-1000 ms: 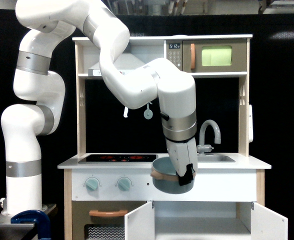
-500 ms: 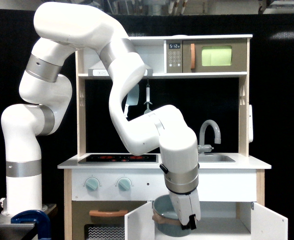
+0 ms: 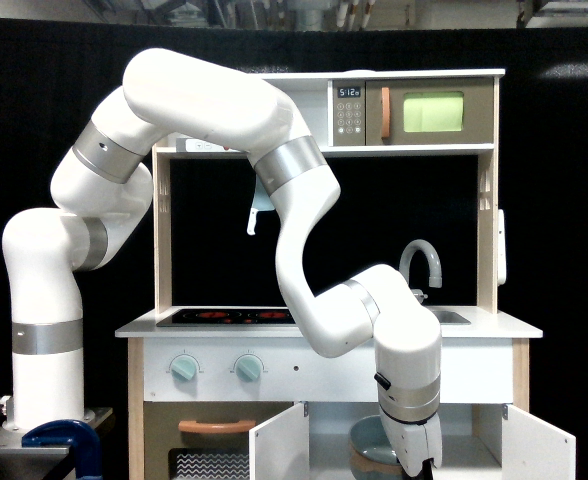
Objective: Put the bowl inside the kitchen cabinet
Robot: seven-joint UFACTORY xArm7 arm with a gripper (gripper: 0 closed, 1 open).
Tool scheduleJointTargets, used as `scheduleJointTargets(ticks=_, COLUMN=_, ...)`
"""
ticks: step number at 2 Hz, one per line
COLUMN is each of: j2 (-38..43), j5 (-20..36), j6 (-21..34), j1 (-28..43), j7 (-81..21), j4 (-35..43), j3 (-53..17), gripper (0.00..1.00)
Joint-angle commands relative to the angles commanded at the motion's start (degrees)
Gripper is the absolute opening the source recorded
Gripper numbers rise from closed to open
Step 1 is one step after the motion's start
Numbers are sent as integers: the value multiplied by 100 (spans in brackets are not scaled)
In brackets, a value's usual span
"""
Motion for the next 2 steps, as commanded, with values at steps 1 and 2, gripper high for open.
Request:
scheduleJointTargets(ticks=1, j2=563, j5=209, j6=-790, j1=431, j7=370, j4=357, j3=601, gripper=0)
scheduleJointTargets(ticks=2, j2=706, j5=190, j6=-1208, j1=596, j7=652, j4=429, j3=972, gripper=100)
